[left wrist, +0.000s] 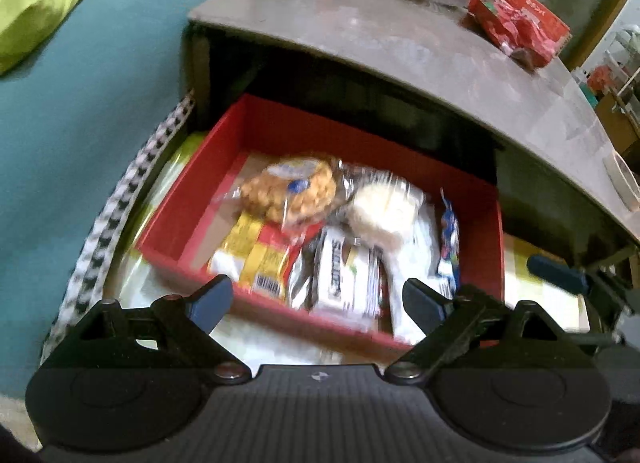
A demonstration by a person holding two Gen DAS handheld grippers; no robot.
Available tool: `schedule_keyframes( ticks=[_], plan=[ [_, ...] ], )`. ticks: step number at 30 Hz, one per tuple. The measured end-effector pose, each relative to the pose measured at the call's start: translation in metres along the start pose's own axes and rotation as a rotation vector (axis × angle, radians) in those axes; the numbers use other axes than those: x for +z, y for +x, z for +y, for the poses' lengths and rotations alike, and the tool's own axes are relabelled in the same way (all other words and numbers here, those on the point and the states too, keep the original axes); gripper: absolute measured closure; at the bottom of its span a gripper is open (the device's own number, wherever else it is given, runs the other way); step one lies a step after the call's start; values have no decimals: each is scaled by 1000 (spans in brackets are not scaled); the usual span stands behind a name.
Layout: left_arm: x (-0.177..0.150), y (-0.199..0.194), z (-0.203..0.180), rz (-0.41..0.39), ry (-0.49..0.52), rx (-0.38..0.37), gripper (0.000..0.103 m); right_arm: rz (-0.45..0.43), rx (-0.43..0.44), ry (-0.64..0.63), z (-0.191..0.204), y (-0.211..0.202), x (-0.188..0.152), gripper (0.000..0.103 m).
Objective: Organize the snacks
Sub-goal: 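Open the right tool to drop the blue sausage packet into the red box, then grasp the white sauce sachet with the left tool while the right tool reaches the gold cookie packet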
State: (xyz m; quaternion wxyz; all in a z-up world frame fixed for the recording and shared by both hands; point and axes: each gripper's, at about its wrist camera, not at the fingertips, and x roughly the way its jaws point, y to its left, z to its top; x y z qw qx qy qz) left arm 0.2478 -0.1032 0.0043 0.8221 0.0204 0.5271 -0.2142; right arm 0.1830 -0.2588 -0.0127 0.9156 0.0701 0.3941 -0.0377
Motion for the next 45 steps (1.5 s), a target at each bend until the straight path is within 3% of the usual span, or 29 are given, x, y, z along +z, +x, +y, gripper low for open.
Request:
schedule_keyframes(
  ticks=[7, 12, 19, 24, 26, 28, 34, 45],
  plan=[
    [-34, -20, 12, 43, 19, -32, 7, 45, 14, -27, 8, -16, -21, 5],
    [-61, -12, 6, 136, 130, -112, 7, 77, 35, -10, 10, -31, -35, 6],
    [-89, 11, -8, 230, 303, -137, 7, 106, 62, -4, 18, -46, -50, 6],
    [-102, 35, -17, 283, 400, -135, 14, 144, 102, -2, 25, -38, -54, 6],
    [-109, 45, -21, 302, 439, -114, 24, 158, 105, -1, 26, -34, -55, 6],
    [-111, 46, -20, 292, 435, -110, 23, 174, 112, 4, 25, -29, -57, 6],
    [-129, 35, -26, 286, 466, -8, 40, 222, 135, 5, 32, -14, -61, 6],
    [-144, -2, 3, 246, 333, -14, 51, 307, 108, -77, 66, 39, -71, 6]
  ],
)
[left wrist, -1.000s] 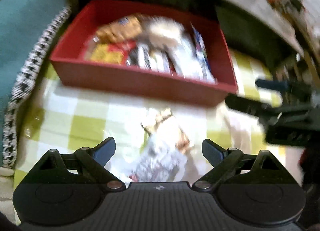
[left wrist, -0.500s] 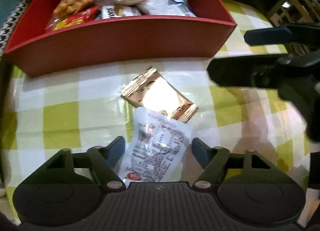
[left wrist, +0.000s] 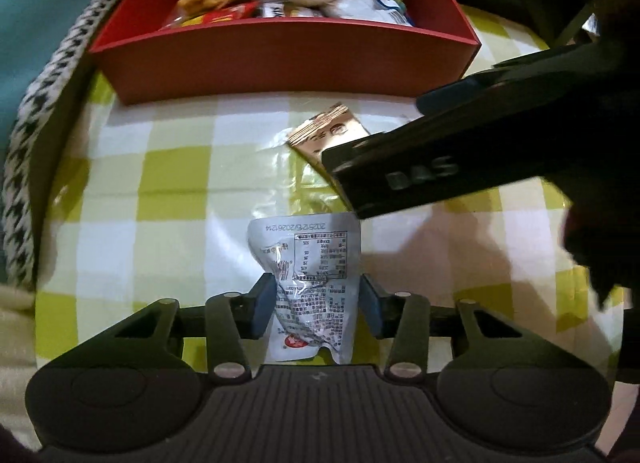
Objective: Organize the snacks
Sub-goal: 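Grasp the white sauce sachet with the left tool while the right tool reaches the gold cookie packet, then grasp the gold cookie packet with the right tool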
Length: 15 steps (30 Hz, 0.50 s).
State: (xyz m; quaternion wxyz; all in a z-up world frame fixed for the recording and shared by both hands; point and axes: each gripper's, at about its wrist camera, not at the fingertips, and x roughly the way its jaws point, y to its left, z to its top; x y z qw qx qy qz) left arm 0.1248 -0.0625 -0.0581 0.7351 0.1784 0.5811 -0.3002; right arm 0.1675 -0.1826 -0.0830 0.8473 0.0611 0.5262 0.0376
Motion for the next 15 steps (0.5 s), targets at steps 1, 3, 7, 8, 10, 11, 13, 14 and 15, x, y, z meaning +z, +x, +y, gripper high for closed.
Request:
schedule_keyframes(
  ticks=[1, 3, 7, 8, 10, 11, 13, 14, 15],
  plan=[
    [-2, -1, 1, -1, -4, 3, 51, 7, -9, -17, 4, 4, 0, 6],
    [-5, 0, 2, 5, -4, 20, 50, 19, -48, -69, 16, 12, -1, 7],
    [-3, 2, -6, 22, 15, 68, 46, 32, -93, -131, 26, 22, -7, 8],
    [-3, 4, -7, 25, 19, 79, 42, 32, -101, -141, 27, 23, -7, 8],
    [-4, 11, -8, 37, 11, 95, 33, 37, -98, -134, 26, 24, -6, 6],
    [-7, 11, -7, 46, 5, 106, 30, 40, -92, -124, 25, 24, -5, 3],
    [-9, 15, -4, 64, -4, 119, 28, 48, -76, -118, 24, 26, -4, 0],
    [-10, 16, -2, 64, -14, 115, 27, 48, -67, -115, 24, 26, -4, 0],
    [-10, 15, -1, 63, -17, 114, 27, 51, -55, -122, 24, 28, -4, 0]
  ],
)
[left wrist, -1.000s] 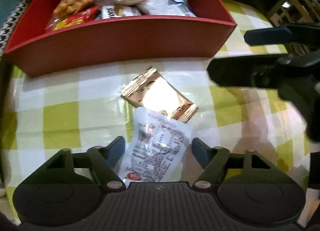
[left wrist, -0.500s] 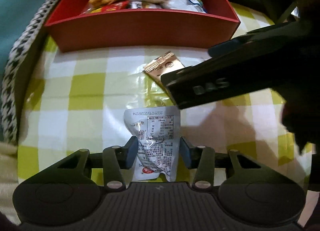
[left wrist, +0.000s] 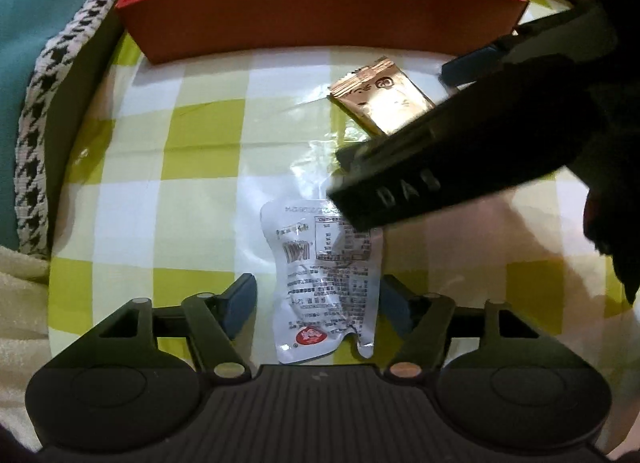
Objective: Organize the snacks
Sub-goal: 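Grasp the gold cookie packet with the right tool, then carry the gold packet toward the red box while the left tool carries the white sachet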
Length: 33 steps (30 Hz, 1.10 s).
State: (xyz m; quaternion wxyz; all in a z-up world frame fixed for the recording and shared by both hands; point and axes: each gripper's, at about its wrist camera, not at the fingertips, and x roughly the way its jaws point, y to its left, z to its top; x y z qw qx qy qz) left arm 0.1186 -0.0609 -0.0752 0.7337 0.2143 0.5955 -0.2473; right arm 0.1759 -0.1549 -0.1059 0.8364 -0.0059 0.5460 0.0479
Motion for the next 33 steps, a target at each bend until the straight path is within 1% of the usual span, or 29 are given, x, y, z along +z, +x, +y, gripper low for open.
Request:
schedule_keyframes(
  ticks=[1, 3, 4, 5, 8, 10, 13, 15, 16, 18, 21, 23, 27, 29, 30, 31, 33],
  plan=[
    [0, 0, 0, -1, -1, 1, 25, 4, 2, -12, 2, 2, 0, 0],
    [-1, 1, -1, -4, 2, 21, 19, 11, -11, -32, 6, 3, 1, 0],
    [-1, 2, -1, -4, 4, 35, 13, 10, -16, -37, 7, 3, 0, 0],
    [0, 3, 0, -4, 1, 44, 10, 8, -18, -37, 8, 3, 0, 0],
    [0, 7, 8, 10, -42, 31, 4, 1, -20, -44, 9, 3, -1, 0],
    [3, 12, 15, 17, -60, 31, 0, -6, -44, -60, 11, 2, -2, 0],
    [3, 15, 20, 19, -76, 23, 0, -21, -46, -47, 6, -4, -3, 15],
    [4, 16, 23, 18, -74, 22, 0, -34, -58, -38, -1, -11, -3, 46],
    [4, 15, 23, 17, -72, 25, 0, -40, -61, -27, -6, -14, -3, 50],
    [5, 15, 22, 17, -70, 30, 0, -40, -46, -2, -14, -17, -3, 52],
    [4, 11, 12, 9, -62, 35, 4, -37, -50, 0, -20, -19, -7, 53],
    [4, 8, 9, 5, -63, 23, 13, -39, -50, -4, -22, -23, -9, 53],
    [6, 4, 4, 10, -77, 7, 22, -60, -43, 8, -26, -33, -9, 53],
    [7, 1, 1, 8, -75, 1, 32, -70, -36, 13, -28, -38, -10, 53],
    [8, 0, -1, 6, -71, -2, 34, -72, -35, 16, -29, -40, -12, 53],
    [8, -1, -4, 2, -67, 1, 38, -74, -34, 19, -30, -41, -12, 53],
    [9, -3, -9, -3, -61, 8, 42, -76, -31, 20, -31, -42, -14, 53]
  ],
)
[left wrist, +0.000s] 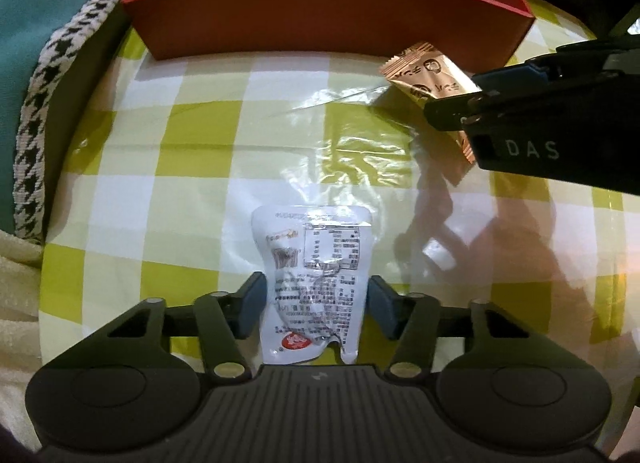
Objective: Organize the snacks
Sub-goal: 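Carry the gold packet toward the red box while the left tool carries the white sachet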
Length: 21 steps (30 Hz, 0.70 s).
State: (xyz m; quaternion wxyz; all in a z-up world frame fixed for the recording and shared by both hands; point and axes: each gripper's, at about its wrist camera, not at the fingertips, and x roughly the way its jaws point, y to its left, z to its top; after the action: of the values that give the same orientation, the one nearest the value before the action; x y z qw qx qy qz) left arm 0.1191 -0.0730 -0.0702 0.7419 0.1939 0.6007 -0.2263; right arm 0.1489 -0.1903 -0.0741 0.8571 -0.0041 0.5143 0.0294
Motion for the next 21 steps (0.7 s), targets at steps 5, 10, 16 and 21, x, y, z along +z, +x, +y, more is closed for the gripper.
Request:
schedule_keyframes(
  ticks=[5, 10, 16, 21],
  plan=[
    [0, -5, -8, -22, 1, 18, 47, -20, 6, 4, -2, -9, -2, 53],
    [4, -11, 0, -50, -28, 14, 49, -38, 12, 11, -3, -17, -3, 53],
    [6, -23, 7, -90, -72, 21, 49, -50, 18, 25, -5, -22, -4, 53],
    [9, -29, 3, -125, -56, 63, 49, -75, 20, 20, -3, -31, -5, 53]
  ],
)
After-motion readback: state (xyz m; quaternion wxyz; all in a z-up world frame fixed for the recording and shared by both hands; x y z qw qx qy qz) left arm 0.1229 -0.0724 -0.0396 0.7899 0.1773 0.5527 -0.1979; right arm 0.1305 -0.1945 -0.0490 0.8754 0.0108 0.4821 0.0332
